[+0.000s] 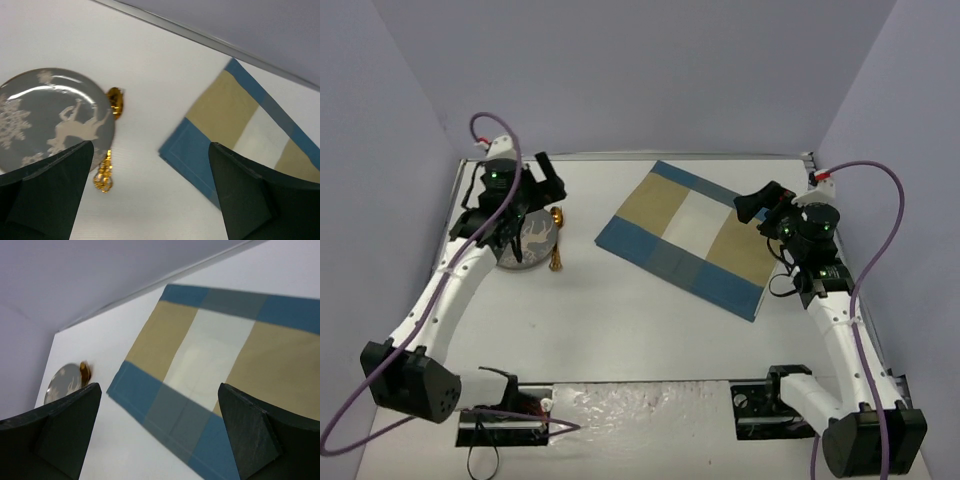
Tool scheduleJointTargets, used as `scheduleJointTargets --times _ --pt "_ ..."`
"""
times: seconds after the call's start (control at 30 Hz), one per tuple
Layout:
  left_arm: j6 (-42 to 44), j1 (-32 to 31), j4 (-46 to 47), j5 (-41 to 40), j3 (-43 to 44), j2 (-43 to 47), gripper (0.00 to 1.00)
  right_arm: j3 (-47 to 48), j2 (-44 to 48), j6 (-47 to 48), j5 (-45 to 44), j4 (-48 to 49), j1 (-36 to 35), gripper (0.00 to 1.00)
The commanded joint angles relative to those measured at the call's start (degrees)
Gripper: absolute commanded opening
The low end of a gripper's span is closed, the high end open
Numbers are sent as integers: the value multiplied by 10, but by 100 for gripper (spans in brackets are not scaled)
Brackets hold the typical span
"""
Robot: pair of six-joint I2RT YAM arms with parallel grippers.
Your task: Set the dinner table for one person
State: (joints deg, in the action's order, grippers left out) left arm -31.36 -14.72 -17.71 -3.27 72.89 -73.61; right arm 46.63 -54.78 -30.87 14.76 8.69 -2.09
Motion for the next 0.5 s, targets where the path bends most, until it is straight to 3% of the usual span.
scheduleJointTargets --times 0.0,0.07,0.2,0.3,0.47 --pt "-68 134 21 29 -149 96 97 -39 12 -27 74 89 -41 100" --pt "-86 198 61 70 -207 126 97 -67 19 -38 85 113 -58 100" --pt "-117 262 109 101 -286 145 97 -85 21 -47 99 140 -79 100" --pt "-156 291 154 131 -324 121 97 -87 26 -37 100 137 -94 100" --pt "-250 376 323 199 -427 68 94 -89 42 -16 90 123 -109 100"
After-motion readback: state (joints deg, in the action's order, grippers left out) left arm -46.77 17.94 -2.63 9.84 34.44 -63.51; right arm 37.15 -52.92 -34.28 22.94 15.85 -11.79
